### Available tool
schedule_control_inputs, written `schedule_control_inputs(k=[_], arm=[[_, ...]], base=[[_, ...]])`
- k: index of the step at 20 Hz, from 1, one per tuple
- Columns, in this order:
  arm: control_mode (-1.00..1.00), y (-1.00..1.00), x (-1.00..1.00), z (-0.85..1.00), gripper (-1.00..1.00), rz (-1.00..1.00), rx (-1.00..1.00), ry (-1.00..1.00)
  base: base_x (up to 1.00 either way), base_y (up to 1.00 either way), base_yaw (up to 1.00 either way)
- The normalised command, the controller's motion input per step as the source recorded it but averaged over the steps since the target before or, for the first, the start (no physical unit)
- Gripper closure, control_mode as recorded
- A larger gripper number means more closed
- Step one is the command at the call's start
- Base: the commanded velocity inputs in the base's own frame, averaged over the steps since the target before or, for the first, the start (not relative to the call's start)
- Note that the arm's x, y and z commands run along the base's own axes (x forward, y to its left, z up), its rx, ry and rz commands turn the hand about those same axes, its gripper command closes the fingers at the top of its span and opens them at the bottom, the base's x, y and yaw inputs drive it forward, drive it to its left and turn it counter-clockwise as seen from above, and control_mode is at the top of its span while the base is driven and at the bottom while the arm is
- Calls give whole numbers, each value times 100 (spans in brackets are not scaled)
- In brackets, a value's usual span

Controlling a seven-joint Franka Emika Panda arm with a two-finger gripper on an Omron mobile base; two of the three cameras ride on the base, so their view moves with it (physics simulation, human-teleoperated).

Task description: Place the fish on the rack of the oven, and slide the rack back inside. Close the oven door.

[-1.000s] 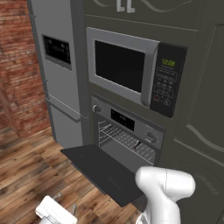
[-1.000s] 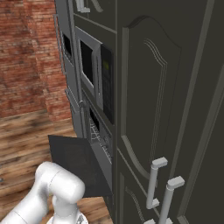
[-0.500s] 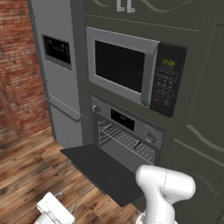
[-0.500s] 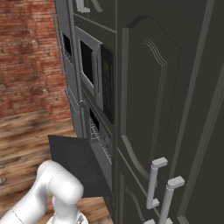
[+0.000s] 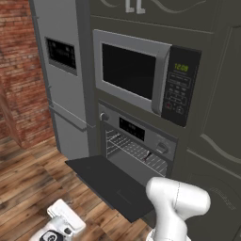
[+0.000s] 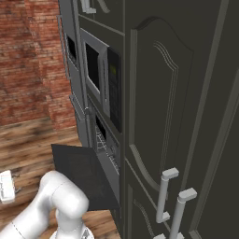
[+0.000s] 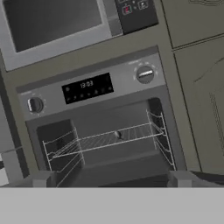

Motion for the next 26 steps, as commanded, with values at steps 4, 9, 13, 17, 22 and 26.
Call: schedule_control_inputs(k=[4, 9, 13, 17, 22, 26], arm=[[-100, 0, 86, -96, -100, 0, 22, 0], [-100, 7, 87, -100, -100, 0, 11, 0], [-100, 11, 41, -42, -100, 0, 0, -4], [-100, 34, 29, -37, -100, -8, 0, 0], [-100, 33, 30, -82, -100, -13, 0, 4], [-100, 35, 47, -89, -100, -13, 0, 3]], base=[[0, 0, 0], [0, 0, 0], [0, 0, 0], [0, 0, 0], [0, 0, 0], [0, 0, 0]])
